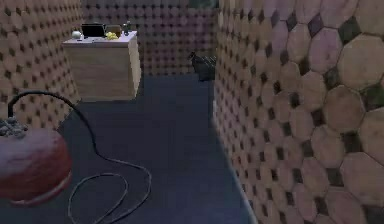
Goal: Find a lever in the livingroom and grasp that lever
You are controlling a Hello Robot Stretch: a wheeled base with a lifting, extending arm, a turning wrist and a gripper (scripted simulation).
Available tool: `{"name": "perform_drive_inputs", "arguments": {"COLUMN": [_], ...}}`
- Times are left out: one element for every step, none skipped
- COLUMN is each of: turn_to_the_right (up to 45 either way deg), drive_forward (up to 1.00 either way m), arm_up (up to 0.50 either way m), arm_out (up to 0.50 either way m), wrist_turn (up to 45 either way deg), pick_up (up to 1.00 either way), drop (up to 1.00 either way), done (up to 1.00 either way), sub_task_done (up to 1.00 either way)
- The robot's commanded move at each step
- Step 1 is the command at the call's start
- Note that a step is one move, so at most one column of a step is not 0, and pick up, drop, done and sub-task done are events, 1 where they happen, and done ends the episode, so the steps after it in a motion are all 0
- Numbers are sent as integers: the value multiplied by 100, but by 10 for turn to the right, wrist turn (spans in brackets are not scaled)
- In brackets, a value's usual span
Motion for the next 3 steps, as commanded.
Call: {"name": "perform_drive_inputs", "arguments": {"turn_to_the_right": [0,-30,0], "drive_forward": [90,0,100], "arm_up": [0,0,0], "arm_out": [0,0,0], "wrist_turn": [0,0,0], "pick_up": [0,0,0], "drop": [0,0,0], "done": [0,0,0], "sub_task_done": [0,0,0]}}
